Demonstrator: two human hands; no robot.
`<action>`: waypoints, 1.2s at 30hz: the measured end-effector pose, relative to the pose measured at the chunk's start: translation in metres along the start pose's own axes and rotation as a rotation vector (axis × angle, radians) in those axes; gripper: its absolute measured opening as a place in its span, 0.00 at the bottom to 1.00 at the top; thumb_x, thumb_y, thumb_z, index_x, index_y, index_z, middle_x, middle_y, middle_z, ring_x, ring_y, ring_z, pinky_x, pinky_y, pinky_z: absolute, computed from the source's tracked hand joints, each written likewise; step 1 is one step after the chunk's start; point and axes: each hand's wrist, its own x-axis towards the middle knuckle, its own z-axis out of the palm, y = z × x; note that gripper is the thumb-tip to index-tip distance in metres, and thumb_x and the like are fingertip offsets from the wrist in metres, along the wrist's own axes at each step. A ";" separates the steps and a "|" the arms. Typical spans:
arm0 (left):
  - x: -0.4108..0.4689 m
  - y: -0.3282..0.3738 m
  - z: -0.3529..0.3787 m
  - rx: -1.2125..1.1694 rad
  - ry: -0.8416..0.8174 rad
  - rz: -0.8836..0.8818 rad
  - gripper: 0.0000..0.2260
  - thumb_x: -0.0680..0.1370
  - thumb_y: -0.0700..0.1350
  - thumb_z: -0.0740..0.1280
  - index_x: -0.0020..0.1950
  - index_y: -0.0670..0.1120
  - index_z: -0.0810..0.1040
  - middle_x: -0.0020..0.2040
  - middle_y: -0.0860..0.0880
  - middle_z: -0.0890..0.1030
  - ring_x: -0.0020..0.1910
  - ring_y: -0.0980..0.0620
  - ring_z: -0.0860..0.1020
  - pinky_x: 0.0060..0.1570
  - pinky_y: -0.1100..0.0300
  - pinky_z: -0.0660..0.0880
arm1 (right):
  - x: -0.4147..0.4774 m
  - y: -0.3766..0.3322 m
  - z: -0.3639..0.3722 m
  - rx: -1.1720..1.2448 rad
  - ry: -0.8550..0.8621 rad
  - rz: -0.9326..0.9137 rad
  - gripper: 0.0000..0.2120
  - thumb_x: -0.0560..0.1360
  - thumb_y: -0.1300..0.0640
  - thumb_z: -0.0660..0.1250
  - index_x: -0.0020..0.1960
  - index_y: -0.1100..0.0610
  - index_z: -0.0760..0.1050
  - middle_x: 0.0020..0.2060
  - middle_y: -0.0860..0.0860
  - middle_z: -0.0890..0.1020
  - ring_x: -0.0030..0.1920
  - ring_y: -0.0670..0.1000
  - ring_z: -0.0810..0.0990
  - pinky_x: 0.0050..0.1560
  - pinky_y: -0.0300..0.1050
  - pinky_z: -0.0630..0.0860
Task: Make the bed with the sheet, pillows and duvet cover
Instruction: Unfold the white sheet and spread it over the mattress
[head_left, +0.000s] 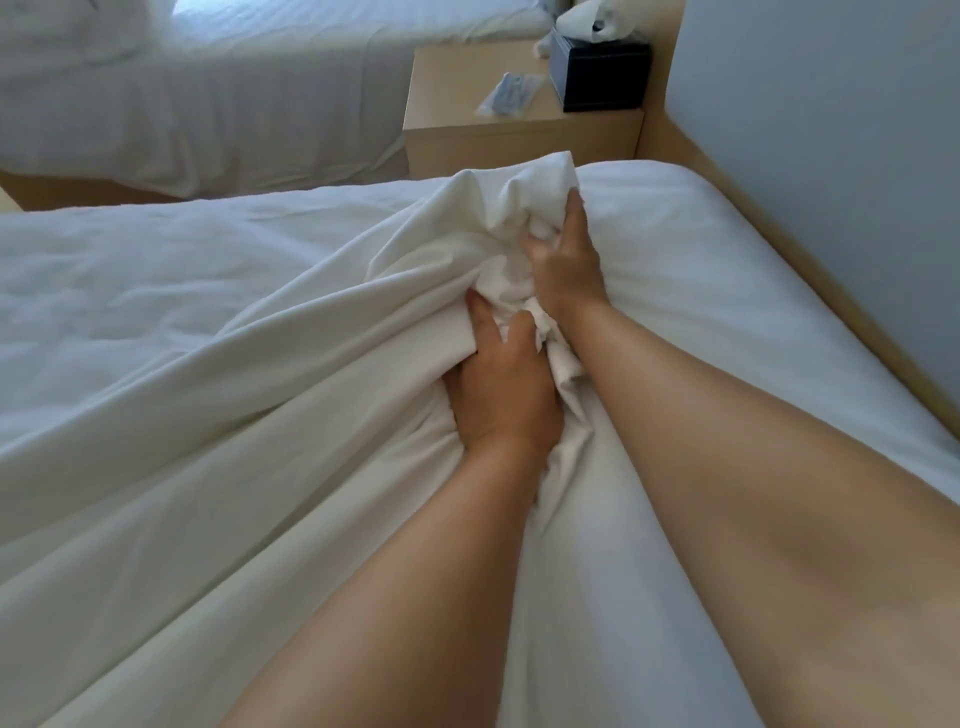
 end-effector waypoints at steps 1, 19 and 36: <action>0.006 0.000 0.000 0.008 0.001 0.000 0.14 0.76 0.46 0.63 0.60 0.53 0.67 0.78 0.45 0.45 0.60 0.39 0.74 0.53 0.50 0.68 | -0.004 -0.006 -0.004 0.117 -0.037 0.019 0.33 0.77 0.57 0.62 0.77 0.54 0.50 0.72 0.51 0.65 0.71 0.51 0.65 0.70 0.41 0.60; -0.029 0.005 -0.053 -0.048 -0.339 0.144 0.23 0.82 0.46 0.53 0.77 0.49 0.54 0.78 0.47 0.49 0.76 0.45 0.52 0.73 0.53 0.50 | -0.247 -0.001 -0.065 -0.920 -0.158 -0.151 0.32 0.69 0.40 0.52 0.64 0.57 0.76 0.66 0.58 0.73 0.69 0.62 0.68 0.67 0.61 0.57; -0.318 -0.028 -0.134 0.048 -0.288 -0.092 0.24 0.81 0.47 0.53 0.77 0.46 0.56 0.77 0.48 0.56 0.77 0.49 0.52 0.73 0.55 0.43 | -0.414 -0.038 -0.093 -0.874 -0.281 -0.119 0.26 0.75 0.52 0.56 0.72 0.59 0.64 0.72 0.56 0.65 0.73 0.54 0.61 0.71 0.48 0.51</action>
